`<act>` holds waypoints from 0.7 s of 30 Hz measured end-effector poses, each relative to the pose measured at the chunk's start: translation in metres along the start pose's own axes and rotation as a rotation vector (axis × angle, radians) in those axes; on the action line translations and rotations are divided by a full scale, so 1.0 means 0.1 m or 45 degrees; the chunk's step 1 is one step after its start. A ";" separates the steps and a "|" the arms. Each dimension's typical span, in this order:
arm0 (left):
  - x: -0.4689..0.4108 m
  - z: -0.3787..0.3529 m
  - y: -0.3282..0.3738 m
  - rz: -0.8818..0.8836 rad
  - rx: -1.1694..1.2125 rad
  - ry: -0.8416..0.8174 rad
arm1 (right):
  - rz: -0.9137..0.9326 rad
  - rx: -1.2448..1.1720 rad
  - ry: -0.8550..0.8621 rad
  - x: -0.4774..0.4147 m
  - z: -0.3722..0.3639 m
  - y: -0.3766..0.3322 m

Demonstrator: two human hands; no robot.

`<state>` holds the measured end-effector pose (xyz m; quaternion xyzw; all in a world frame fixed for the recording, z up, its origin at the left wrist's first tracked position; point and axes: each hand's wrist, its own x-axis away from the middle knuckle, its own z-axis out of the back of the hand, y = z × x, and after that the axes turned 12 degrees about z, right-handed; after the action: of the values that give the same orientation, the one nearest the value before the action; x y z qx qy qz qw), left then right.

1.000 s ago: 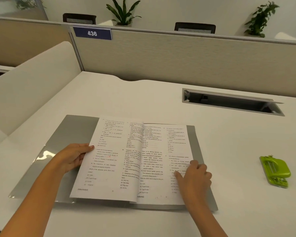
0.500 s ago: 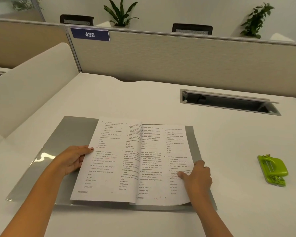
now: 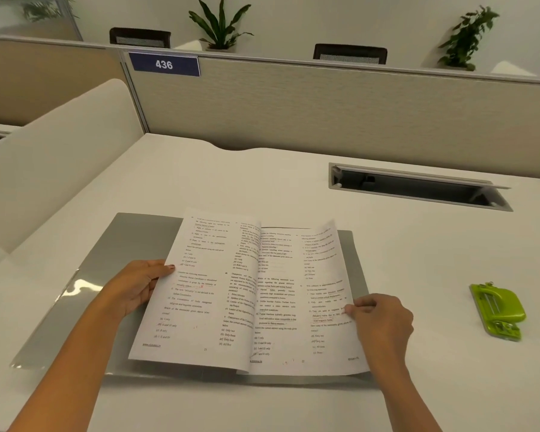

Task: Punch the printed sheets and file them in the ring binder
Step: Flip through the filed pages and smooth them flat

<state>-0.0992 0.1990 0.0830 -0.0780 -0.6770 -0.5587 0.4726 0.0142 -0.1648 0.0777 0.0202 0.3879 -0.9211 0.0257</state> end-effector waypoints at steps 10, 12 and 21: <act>0.03 -0.01 0.01 0.000 -0.053 0.020 | 0.019 0.057 0.031 0.02 -0.01 -0.01; 0.04 -0.01 0.00 -0.004 -0.069 0.038 | 0.040 0.101 0.057 0.03 0.00 -0.03; 0.21 -0.13 0.00 -0.154 -0.126 0.217 | 0.090 -0.242 -0.075 0.05 0.18 -0.38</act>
<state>-0.1035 0.1792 0.0976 -0.0125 -0.6094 -0.6235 0.4896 0.0066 -0.1512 0.1172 0.0044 0.4718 -0.8788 0.0714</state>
